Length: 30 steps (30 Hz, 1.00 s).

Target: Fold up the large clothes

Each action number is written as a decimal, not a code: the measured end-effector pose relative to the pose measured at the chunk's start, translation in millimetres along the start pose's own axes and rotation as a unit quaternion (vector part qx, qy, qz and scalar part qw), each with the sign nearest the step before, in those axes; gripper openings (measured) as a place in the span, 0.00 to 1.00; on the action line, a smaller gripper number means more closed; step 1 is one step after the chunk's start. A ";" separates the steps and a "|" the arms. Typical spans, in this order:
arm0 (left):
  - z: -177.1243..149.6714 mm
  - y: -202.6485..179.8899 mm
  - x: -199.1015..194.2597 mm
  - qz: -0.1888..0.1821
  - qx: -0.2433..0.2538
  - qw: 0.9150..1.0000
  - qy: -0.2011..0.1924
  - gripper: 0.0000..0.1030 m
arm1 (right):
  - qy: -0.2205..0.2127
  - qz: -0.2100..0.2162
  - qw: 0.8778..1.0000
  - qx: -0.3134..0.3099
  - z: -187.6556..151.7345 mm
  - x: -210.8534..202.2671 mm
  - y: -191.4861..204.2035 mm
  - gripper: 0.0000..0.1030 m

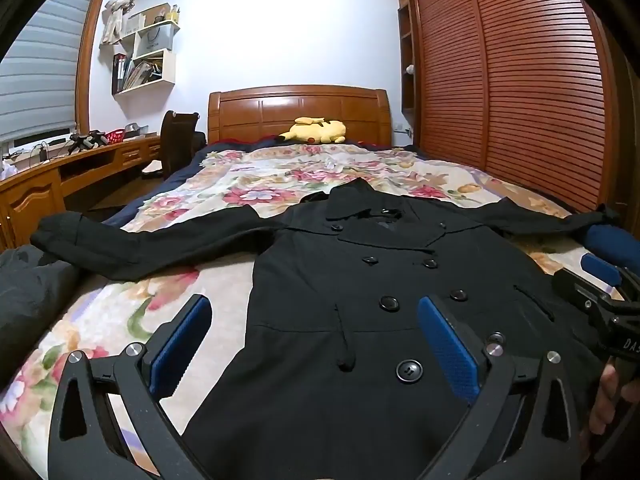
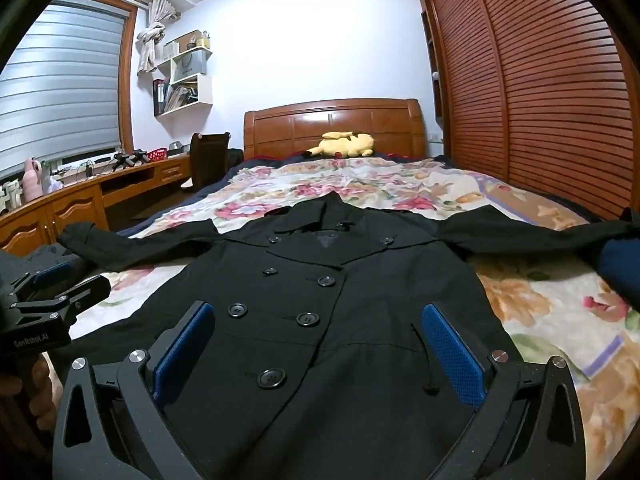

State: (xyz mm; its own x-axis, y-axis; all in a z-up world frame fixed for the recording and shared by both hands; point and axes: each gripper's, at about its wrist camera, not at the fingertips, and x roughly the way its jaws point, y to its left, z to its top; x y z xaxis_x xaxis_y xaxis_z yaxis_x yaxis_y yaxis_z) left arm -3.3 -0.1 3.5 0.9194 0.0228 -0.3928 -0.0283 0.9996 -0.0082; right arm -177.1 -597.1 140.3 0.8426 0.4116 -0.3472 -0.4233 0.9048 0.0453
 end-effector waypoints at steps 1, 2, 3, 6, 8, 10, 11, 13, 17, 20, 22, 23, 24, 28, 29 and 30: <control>0.2 -0.1 -0.3 0.001 0.002 1.000 -0.001 1.00 | 0.000 0.000 1.000 0.000 0.1 0.3 0.2 1.00; 0.5 -0.3 -0.5 0.002 0.003 1.000 -0.002 1.00 | 0.001 0.000 1.000 0.000 0.2 0.5 0.3 1.00; 0.4 -0.3 -1.3 0.003 0.005 1.000 -0.003 1.00 | 0.000 0.000 1.000 0.000 0.1 0.7 0.5 1.00; -0.1 -1.3 -1.3 0.005 0.008 1.000 -0.006 1.00 | 0.001 0.000 1.000 0.000 0.0 0.7 0.6 1.00; 0.3 -1.6 -1.4 0.004 0.007 1.000 -0.005 1.00 | 0.000 0.000 1.000 0.000 -0.2 0.9 0.7 1.00; 0.0 -1.7 -1.7 0.003 0.008 1.000 -0.005 1.00 | 0.000 0.000 1.000 0.000 -0.4 1.0 0.7 1.00; 0.2 -1.8 -1.7 0.003 0.008 1.000 -0.005 1.00 | 0.000 0.000 1.000 0.000 -0.4 1.0 0.4 1.00; 0.2 -1.9 -2.7 0.003 0.008 1.000 -0.006 1.00 | 0.000 0.000 1.000 0.001 0.8 0.4 0.7 1.00; 0.3 -1.8 -2.7 0.003 0.008 1.000 -0.006 1.00 | 0.000 0.000 1.000 0.001 0.8 -0.1 1.0 1.00; 0.5 -1.9 -2.8 0.004 0.009 1.000 -0.006 1.00 | -0.001 0.000 1.000 -0.001 0.9 -1.0 -1.1 1.00; 0.6 -1.2 -3.0 0.003 0.007 1.000 -0.006 1.00 | 0.000 0.000 1.000 -0.001 0.8 0.1 -1.2 1.00; 0.4 -1.3 -3.1 0.003 0.007 1.000 -0.006 1.00 | -0.001 -0.001 1.000 -0.001 0.8 0.0 -0.9 1.00; 0.2 -1.4 -3.1 0.003 0.007 1.000 -0.006 1.00 | -0.001 0.000 1.000 -0.001 0.9 0.0 -1.2 1.00; 0.2 -1.3 -3.1 0.003 0.008 1.000 -0.006 1.00 | -0.001 -0.001 1.000 0.000 0.6 0.5 1.1 1.00; 0.4 -1.5 -3.1 0.003 0.009 1.000 -0.006 1.00 | -0.001 -0.001 1.000 0.000 0.8 0.5 1.0 1.00; 1.3 -1.5 -3.4 0.004 0.009 1.000 -0.006 1.00 | -0.001 -0.001 1.000 0.000 0.7 0.6 1.1 1.00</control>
State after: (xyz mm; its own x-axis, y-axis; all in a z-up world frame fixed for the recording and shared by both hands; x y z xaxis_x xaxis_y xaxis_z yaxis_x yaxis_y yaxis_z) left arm -5.9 -1.6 6.0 0.9239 0.0300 -0.3814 -0.0278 0.9995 0.0112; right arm -176.8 -595.8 140.9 0.8441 0.4102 -0.3452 -0.4220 0.9055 0.0442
